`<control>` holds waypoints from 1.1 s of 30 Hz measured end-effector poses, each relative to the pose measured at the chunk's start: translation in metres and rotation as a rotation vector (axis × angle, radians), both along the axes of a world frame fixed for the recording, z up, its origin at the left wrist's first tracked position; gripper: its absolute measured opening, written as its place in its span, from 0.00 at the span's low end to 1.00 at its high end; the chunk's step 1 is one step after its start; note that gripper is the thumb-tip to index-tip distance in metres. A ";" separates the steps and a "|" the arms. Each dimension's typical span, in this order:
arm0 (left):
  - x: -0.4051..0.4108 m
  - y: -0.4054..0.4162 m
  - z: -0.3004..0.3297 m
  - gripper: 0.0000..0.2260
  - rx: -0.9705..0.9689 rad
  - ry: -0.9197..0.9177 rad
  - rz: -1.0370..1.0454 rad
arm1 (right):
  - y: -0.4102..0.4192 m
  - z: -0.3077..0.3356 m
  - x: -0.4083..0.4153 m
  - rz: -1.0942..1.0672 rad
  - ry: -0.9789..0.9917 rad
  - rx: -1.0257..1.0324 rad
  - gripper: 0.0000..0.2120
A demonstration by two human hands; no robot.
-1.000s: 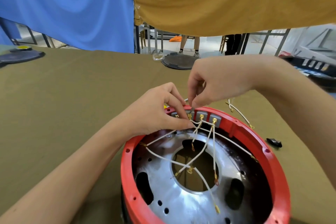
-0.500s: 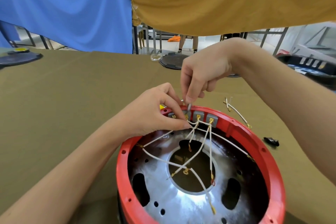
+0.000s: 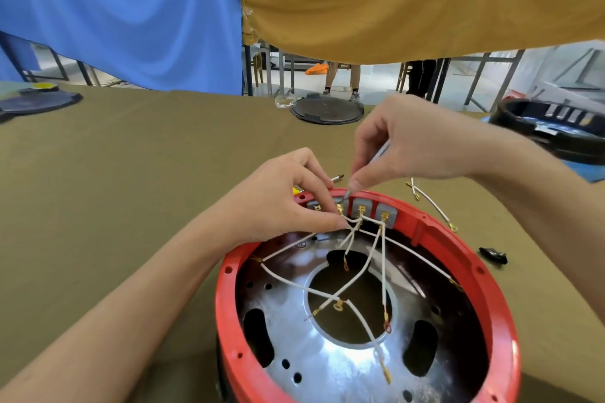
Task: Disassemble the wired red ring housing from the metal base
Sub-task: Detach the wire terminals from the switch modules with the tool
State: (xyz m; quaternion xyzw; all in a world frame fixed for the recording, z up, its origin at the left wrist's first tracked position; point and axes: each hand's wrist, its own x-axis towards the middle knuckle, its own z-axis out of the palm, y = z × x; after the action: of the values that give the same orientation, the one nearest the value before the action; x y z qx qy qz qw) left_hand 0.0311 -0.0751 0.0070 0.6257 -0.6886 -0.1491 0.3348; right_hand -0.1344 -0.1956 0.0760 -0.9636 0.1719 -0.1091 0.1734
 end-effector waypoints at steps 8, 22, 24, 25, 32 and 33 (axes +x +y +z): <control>0.000 0.000 0.000 0.07 0.002 0.007 -0.005 | 0.019 0.001 -0.004 0.019 0.084 -0.152 0.04; 0.001 0.000 -0.001 0.07 -0.016 0.007 -0.009 | 0.011 -0.017 0.010 -0.011 -0.100 0.057 0.15; 0.001 -0.001 -0.002 0.07 -0.021 0.000 -0.009 | 0.009 -0.022 0.012 -0.021 -0.097 0.134 0.17; 0.001 -0.001 -0.002 0.07 -0.024 -0.002 -0.008 | 0.007 -0.024 0.011 -0.024 -0.097 0.196 0.17; 0.002 -0.001 -0.002 0.09 -0.019 -0.006 -0.008 | -0.006 -0.030 0.007 0.011 -0.138 0.412 0.09; 0.002 -0.001 -0.002 0.09 -0.019 -0.008 -0.009 | -0.007 -0.031 0.008 0.008 -0.147 0.436 0.10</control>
State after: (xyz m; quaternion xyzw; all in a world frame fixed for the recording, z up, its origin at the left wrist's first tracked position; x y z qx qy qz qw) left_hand 0.0327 -0.0756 0.0048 0.6199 -0.6941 -0.1414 0.3375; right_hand -0.1265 -0.2027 0.0453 -0.8934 0.1746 -0.1387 0.3901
